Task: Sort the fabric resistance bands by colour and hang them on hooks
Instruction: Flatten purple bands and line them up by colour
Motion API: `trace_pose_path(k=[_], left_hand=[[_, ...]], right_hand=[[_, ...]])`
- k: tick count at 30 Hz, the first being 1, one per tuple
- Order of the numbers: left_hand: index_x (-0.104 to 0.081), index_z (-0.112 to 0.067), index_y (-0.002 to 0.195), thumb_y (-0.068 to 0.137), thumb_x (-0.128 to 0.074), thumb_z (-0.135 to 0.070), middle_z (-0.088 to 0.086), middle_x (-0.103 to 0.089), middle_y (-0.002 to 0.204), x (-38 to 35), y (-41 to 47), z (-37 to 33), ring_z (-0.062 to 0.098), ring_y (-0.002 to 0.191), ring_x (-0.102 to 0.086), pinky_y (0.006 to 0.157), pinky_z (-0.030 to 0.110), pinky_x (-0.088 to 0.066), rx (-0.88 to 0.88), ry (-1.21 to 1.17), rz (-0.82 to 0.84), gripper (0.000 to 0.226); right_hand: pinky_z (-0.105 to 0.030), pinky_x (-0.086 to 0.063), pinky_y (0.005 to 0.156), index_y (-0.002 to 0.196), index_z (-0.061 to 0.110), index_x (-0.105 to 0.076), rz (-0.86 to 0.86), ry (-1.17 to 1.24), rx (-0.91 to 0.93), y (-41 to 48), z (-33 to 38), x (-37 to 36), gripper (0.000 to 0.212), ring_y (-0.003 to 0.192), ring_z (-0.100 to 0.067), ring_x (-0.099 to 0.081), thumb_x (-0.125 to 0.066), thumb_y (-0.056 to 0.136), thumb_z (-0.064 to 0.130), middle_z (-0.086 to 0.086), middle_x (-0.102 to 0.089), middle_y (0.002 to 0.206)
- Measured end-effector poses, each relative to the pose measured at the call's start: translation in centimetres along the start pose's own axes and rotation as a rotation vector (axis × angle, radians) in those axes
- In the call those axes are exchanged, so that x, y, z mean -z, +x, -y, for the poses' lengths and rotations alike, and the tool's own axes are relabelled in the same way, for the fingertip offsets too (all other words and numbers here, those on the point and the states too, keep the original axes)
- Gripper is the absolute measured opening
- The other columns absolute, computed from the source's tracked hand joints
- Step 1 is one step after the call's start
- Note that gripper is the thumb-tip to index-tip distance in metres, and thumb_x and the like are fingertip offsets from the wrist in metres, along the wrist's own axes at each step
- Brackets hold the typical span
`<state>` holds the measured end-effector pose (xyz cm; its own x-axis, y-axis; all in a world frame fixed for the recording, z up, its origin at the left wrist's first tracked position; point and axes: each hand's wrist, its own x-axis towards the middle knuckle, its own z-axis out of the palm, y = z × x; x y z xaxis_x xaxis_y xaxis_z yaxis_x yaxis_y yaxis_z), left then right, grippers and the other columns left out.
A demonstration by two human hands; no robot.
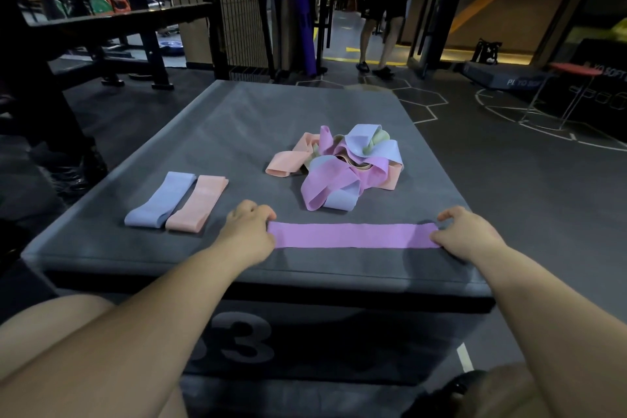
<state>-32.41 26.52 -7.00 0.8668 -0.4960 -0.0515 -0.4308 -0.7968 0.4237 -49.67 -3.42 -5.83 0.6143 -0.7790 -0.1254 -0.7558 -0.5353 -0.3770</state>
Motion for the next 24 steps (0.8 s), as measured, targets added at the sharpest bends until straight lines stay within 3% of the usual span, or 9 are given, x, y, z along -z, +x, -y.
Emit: trace_pose_path(k=[5,9,13,16,18,20,24], left_hand=[[-0.047,-0.030,0.131,0.094,-0.044,-0.018,-0.013,-0.027,0.149,-0.5,-0.8,-1.0,0.015,0.137,-0.018,0.106,0.036,-0.024,-0.185,0.108,-0.043,0.039],[-0.039,-0.035,0.141,0.101,-0.038,-0.034,-0.017,-0.015,0.158,-1.6,-1.2,-1.3,0.007,0.146,-0.002,0.116,0.036,-0.007,-0.360,0.169,0.002,0.040],[-0.020,-0.036,0.152,0.103,-0.028,-0.045,-0.017,-0.003,0.161,-2.4,-1.2,-1.3,0.006,0.148,0.010,0.118,0.037,0.009,-0.445,0.253,0.086,0.050],[-0.009,-0.036,0.154,0.103,-0.022,-0.048,-0.016,0.002,0.161,-2.5,-1.0,-1.3,0.007,0.147,0.012,0.120,0.037,0.009,-0.444,0.295,0.154,0.054],[-0.004,-0.037,0.154,0.102,-0.021,-0.050,-0.015,0.004,0.161,-2.5,-0.9,-1.3,0.007,0.148,0.011,0.120,0.037,0.008,-0.444,0.319,0.179,0.056],[-0.002,-0.037,0.153,0.102,-0.020,-0.051,-0.015,0.005,0.161,-2.6,-0.9,-1.2,0.007,0.148,0.010,0.120,0.036,0.008,-0.449,0.336,0.182,0.057],[0.000,-0.037,0.153,0.101,-0.021,-0.052,-0.015,0.007,0.161,-2.6,-0.9,-1.2,0.007,0.148,0.011,0.120,0.036,0.008,-0.444,0.345,0.192,0.058]], right_hand=[[-0.037,-0.046,0.097,0.124,0.022,-0.061,-0.119,0.020,0.142,-0.2,0.8,-0.6,0.041,0.115,-0.028,-0.054,-0.062,0.083,0.023,-0.007,-0.058,0.123],[-0.038,-0.044,0.101,0.112,0.020,-0.070,-0.134,0.012,0.505,-1.4,2.8,-2.3,0.026,0.115,-0.026,-0.056,-0.065,0.087,0.018,-0.004,-0.065,0.116],[-0.030,-0.038,0.104,0.121,0.020,-0.067,-0.054,-0.104,0.807,-3.6,5.3,-4.6,0.030,0.118,-0.023,-0.053,-0.059,0.093,0.026,0.000,-0.063,0.122],[-0.037,-0.036,0.113,0.134,0.020,-0.058,0.011,-0.199,0.932,-4.5,6.5,-6.3,0.059,0.131,-0.024,-0.049,-0.033,0.090,0.051,-0.002,-0.055,0.139],[-0.034,-0.013,0.122,0.149,0.028,-0.037,0.106,-0.280,0.888,-4.5,6.8,-6.6,0.078,0.147,-0.014,-0.024,-0.012,0.084,0.063,0.006,-0.031,0.158],[-0.029,0.001,0.121,0.154,0.032,-0.022,0.153,-0.310,0.862,-4.2,6.9,-6.4,0.086,0.150,-0.007,-0.006,-0.001,0.080,0.069,0.012,-0.016,0.162],[-0.027,0.009,0.119,0.156,0.034,-0.009,0.206,-0.362,0.841,-3.8,6.2,-6.0,0.103,0.150,-0.005,0.005,0.014,0.068,0.082,0.015,-0.003,0.163]])
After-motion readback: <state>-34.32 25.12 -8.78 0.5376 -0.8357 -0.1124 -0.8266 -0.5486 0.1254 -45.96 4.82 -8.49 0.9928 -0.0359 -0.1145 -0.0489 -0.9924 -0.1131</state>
